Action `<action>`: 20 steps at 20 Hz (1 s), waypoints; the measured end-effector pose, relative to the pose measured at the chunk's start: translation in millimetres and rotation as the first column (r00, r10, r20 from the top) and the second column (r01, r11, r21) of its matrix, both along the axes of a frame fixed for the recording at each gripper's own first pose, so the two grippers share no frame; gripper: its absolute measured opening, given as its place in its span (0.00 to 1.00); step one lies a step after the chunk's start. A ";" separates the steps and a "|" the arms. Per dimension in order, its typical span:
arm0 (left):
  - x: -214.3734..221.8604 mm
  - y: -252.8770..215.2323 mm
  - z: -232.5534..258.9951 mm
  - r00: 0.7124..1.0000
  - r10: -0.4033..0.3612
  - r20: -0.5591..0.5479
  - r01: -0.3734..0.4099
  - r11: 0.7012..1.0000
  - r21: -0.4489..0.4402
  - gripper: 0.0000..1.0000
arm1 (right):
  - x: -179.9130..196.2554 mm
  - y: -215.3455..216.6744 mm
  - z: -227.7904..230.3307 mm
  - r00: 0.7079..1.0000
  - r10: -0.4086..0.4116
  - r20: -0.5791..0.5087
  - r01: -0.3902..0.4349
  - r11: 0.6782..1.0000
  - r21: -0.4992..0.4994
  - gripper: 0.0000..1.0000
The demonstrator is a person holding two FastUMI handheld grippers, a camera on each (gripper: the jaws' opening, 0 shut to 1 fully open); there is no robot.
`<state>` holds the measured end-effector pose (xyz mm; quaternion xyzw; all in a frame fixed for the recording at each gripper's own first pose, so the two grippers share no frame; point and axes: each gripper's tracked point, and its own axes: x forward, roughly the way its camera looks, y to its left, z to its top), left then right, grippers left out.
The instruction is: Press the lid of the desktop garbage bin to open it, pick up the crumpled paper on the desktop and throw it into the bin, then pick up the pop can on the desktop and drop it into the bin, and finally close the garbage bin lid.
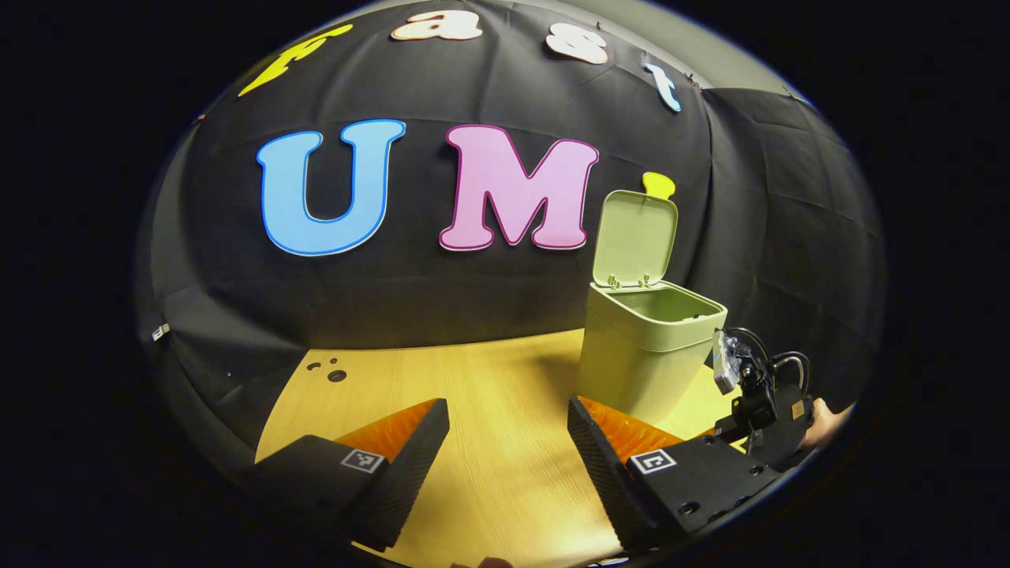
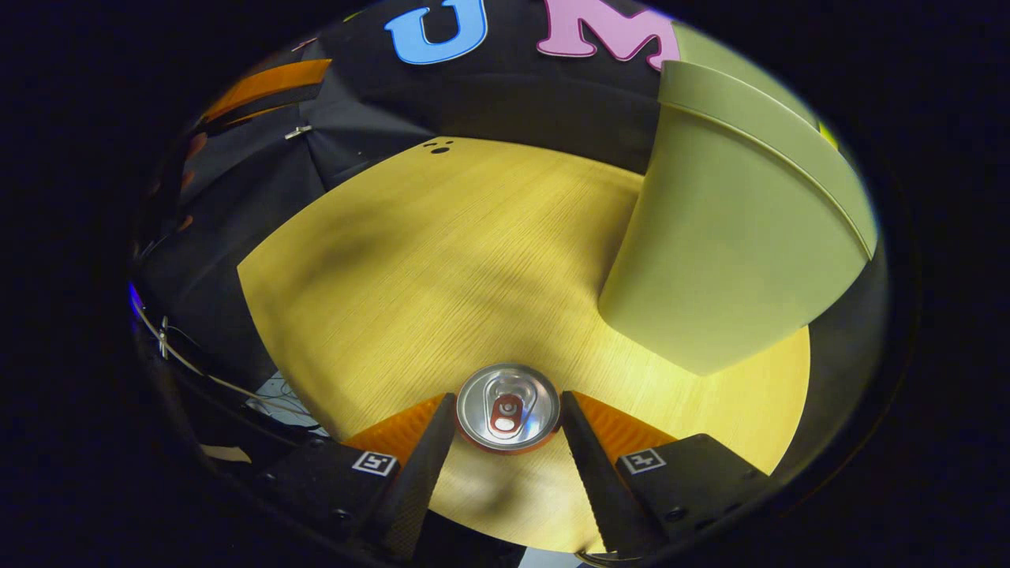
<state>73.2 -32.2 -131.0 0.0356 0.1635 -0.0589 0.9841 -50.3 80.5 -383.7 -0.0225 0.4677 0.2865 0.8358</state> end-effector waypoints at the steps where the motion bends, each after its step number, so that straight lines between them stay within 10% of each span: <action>1: 1.2 -0.8 0.5 1.000 -0.002 0.000 0.002 1.000 -0.001 0.97 | 1.5 1.2 -1.2 1.000 0.003 -0.003 -0.003 1.000 0.003 0.87; 10: 9.1 -0.9 -4.7 1.000 -0.010 -0.010 0.010 1.000 -0.011 0.97 | 6.8 -5.3 17.0 1.000 -0.027 0.000 0.027 0.999 0.035 0.86; 20: 18.2 -3.4 -11.5 0.999 -0.028 -0.018 0.027 0.999 -0.042 0.97 | 41.1 -31.3 143.6 0.982 -0.142 0.127 0.119 0.979 0.168 0.86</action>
